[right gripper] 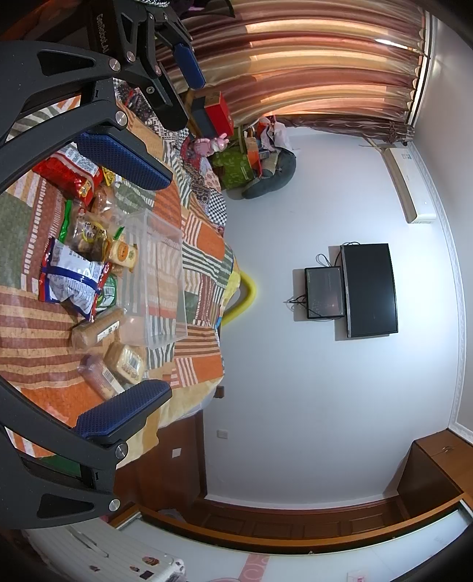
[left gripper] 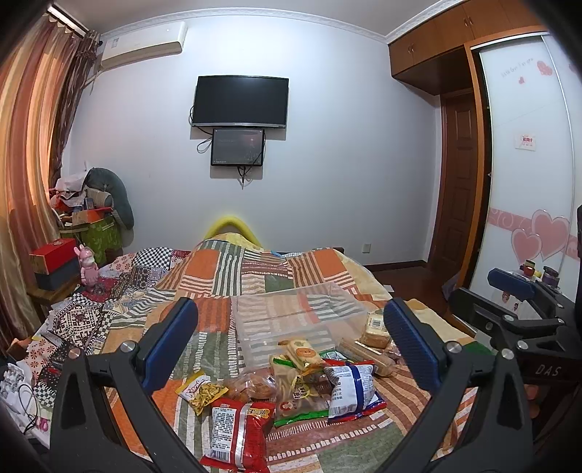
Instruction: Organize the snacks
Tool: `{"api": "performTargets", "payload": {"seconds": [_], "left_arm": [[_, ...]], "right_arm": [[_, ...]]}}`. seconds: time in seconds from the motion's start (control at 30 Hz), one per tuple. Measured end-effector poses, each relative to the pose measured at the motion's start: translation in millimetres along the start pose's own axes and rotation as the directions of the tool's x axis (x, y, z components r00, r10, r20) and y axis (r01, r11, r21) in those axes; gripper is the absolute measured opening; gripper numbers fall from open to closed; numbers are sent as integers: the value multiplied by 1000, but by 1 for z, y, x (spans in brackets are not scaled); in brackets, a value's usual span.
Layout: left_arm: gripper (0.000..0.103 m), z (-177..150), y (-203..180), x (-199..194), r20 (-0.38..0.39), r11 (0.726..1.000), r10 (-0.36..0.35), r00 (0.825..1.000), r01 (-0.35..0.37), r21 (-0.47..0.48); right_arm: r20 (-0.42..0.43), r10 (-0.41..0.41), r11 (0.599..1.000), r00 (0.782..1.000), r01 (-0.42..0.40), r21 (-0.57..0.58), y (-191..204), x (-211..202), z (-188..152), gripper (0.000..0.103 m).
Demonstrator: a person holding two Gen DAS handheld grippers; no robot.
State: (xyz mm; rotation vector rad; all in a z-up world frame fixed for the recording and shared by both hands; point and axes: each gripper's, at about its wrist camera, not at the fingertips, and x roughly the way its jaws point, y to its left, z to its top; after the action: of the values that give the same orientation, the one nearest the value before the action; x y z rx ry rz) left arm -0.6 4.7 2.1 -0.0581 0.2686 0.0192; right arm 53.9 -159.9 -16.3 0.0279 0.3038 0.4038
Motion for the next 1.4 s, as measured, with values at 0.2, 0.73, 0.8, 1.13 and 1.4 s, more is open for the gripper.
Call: {"api": "performTargets", "payload": {"seconds": [0.2, 0.73, 0.8, 1.13, 1.4], "left_arm": [[103, 1, 1, -2, 1, 1000, -3, 1000, 3, 2], [103, 0, 1, 0, -5, 1000, -1, 1000, 0, -5], [103, -1, 1, 0, -5, 1000, 0, 1000, 0, -3], [103, -1, 1, 1, -6, 1000, 1, 1000, -1, -2], [103, -1, 1, 1, -6, 1000, 2, 1000, -2, -1]], "right_arm": [[1, 2, 1000, 1000, -2, 0, 1, 1, 0, 103], [3, 2, 1000, 1000, -2, -1, 2, -2, 2, 103], [4, 3, 1000, 1000, -3, -2, 2, -2, 2, 103], [2, 3, 1000, 1000, -3, -1, 2, 0, 2, 103], [2, 4, 1000, 1000, -4, 0, 2, 0, 2, 103]]}}
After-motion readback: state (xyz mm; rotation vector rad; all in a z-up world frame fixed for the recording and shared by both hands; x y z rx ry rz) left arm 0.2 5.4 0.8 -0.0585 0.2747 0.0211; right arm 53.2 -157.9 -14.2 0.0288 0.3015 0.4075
